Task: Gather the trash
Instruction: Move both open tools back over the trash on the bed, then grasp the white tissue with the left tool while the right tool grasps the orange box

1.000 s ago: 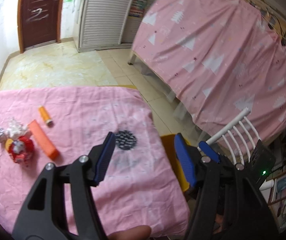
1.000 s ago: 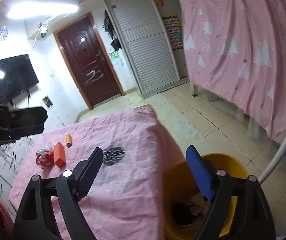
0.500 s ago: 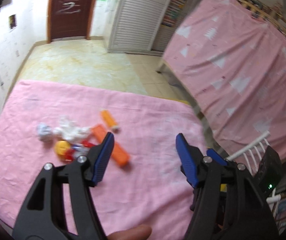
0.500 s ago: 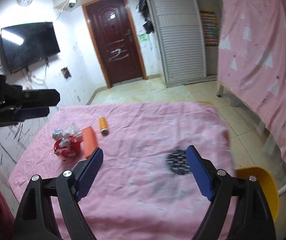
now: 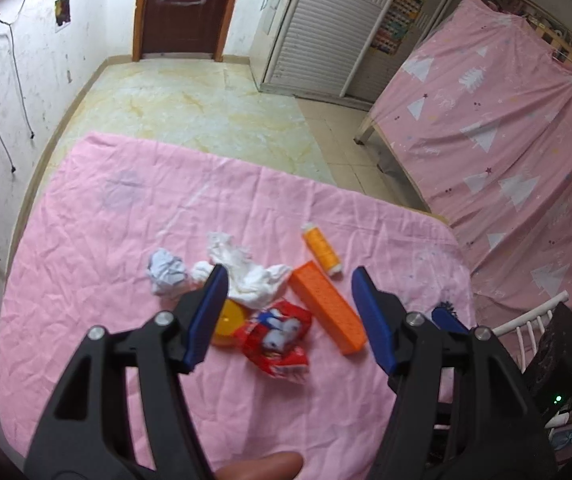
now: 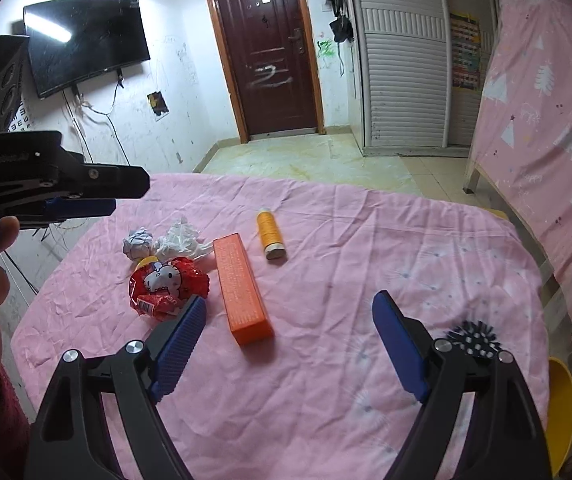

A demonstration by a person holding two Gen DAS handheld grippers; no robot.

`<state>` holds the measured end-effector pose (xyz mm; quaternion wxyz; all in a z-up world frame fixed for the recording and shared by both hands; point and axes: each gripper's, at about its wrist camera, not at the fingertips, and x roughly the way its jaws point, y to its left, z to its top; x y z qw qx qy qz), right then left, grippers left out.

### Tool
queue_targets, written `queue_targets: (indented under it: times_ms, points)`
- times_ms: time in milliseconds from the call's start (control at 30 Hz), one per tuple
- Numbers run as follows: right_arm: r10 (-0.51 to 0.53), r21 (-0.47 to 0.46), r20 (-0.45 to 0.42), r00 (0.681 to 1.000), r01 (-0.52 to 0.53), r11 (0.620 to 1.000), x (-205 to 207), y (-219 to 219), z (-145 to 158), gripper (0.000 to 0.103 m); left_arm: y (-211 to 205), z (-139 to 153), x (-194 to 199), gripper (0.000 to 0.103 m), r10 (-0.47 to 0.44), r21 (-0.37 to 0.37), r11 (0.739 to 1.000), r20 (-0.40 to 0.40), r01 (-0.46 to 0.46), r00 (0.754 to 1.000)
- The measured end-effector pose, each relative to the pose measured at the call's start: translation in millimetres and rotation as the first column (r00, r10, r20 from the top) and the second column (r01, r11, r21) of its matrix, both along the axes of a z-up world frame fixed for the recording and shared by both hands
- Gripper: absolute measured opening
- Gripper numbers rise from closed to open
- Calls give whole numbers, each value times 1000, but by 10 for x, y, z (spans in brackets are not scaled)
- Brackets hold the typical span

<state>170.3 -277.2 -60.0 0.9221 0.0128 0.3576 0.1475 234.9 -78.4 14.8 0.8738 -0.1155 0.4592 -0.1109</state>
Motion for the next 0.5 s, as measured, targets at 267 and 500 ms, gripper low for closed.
queue_targets:
  times_ms: [267, 500]
  points:
    - [36, -31, -47, 998, -38, 999, 177, 156, -169, 78, 41, -325, 284, 61, 6, 45, 999, -79, -3, 997]
    - [61, -38, -73, 995, -64, 997, 274, 230, -248, 78, -8, -518, 448, 66, 3, 98, 995, -110, 8, 994]
